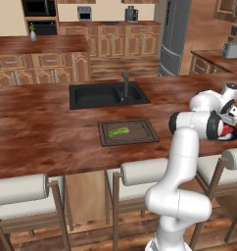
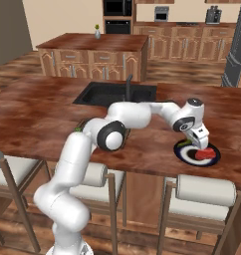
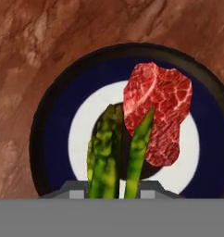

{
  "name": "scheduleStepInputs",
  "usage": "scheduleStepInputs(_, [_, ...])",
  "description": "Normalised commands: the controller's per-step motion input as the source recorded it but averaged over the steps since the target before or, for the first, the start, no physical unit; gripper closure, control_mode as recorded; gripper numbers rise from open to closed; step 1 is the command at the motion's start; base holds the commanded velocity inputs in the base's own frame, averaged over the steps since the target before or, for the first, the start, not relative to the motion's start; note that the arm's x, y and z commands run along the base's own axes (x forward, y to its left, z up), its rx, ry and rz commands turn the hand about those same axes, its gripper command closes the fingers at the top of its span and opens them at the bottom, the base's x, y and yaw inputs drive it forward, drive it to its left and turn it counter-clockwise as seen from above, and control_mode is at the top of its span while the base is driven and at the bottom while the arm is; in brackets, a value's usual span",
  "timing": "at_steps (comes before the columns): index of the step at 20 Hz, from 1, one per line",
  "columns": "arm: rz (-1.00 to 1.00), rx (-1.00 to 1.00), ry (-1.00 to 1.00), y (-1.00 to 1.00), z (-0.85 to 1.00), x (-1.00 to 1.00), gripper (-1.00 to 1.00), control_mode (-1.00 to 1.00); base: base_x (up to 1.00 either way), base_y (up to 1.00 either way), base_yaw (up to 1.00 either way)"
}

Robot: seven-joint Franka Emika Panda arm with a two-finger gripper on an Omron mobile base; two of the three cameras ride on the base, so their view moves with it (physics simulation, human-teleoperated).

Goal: Create a steak meal by picking up the steak and asparagus from the tray and placing them on the plate. Leave the celery on the tray.

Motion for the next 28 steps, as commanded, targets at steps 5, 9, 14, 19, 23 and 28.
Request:
scheduleStepInputs(5, [0.00,0.00,0.00,0.00,-0.36,0.29,-1.00,-1.00,0.00,0.00,0.00])
scheduleStepInputs(9, [0.00,0.00,0.00,-0.07,-0.14,0.27,-1.00,-1.00,0.00,0.00,0.00])
scheduleStepInputs(14, [0.00,0.00,0.00,-0.14,0.01,0.14,-1.00,-1.00,0.00,0.00,0.00])
scheduleStepInputs(19, [0.00,0.00,0.00,0.06,0.38,-0.36,-1.00,-1.00,0.00,0.00,0.00])
scheduleStepInputs(23, [0.03,-0.05,0.00,0.68,0.47,-0.76,-1.00,-1.00,0.00,0.00,0.00])
scheduleStepInputs(28, [0.06,-0.13,-0.03,1.00,0.40,-0.83,-1.00,-1.00,0.00,0.00,0.00])
